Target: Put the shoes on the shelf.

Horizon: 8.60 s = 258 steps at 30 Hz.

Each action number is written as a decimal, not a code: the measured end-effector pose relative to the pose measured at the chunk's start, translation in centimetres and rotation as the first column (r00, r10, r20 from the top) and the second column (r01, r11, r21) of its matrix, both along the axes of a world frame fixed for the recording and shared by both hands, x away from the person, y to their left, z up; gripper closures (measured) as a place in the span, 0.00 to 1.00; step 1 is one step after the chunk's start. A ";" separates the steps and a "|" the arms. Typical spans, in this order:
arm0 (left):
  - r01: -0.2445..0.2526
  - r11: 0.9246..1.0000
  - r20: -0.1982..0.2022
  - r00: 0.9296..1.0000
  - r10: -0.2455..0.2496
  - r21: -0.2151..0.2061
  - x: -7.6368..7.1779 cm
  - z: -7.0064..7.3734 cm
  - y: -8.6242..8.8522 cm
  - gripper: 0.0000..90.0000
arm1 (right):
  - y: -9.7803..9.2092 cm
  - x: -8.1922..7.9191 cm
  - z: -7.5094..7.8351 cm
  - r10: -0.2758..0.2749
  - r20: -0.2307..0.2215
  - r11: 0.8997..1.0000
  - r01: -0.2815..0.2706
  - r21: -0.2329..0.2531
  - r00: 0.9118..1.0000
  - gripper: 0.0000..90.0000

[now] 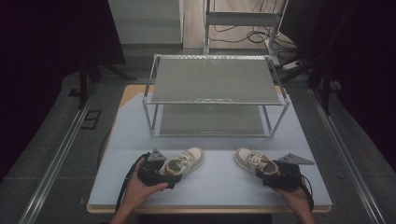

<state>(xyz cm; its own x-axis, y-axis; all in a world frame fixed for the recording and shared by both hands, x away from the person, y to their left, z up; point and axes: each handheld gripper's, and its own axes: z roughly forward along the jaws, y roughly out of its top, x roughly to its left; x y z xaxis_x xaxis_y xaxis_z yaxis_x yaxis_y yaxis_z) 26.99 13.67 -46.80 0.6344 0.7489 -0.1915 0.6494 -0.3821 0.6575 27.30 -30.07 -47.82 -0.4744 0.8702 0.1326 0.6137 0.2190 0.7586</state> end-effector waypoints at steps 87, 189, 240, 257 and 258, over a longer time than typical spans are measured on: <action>-0.087 0.996 0.061 0.994 0.086 -0.001 2.7 1.3 -1.7 0.32 | 1.9 1.5 1.7 0.017 0.008 0.999 -0.018 0.050 1.000 0.33; -0.311 0.950 0.049 0.949 0.310 0.019 15.7 -0.9 -8.7 0.32 | 14.1 13.5 -0.4 -0.223 0.018 0.974 0.223 -0.033 0.975 0.32; -0.357 0.916 0.120 0.917 0.380 -0.181 10.3 -0.4 -1.7 0.89 | 7.9 9.2 1.7 -0.199 0.135 0.980 0.195 0.045 0.971 0.88; -0.344 0.927 0.057 0.933 0.355 -0.151 12.1 -2.1 -3.0 0.93 | 9.2 10.6 -0.5 -0.203 0.083 0.979 0.203 0.000 0.976 0.96; -0.341 0.927 0.059 0.934 0.353 -0.155 12.1 -2.1 -3.1 0.93 | 9.2 10.6 -0.5 -0.203 0.082 0.979 0.203 0.002 0.976 0.96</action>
<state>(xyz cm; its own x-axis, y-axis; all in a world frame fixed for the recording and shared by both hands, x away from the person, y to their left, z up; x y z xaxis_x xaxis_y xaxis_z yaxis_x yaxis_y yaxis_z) 39.11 10.56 -48.95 0.3578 0.8946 -0.2677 0.6649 -0.0428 0.7457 37.88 -20.84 -48.29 -0.2969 0.9501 0.0955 0.5824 0.1009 0.8066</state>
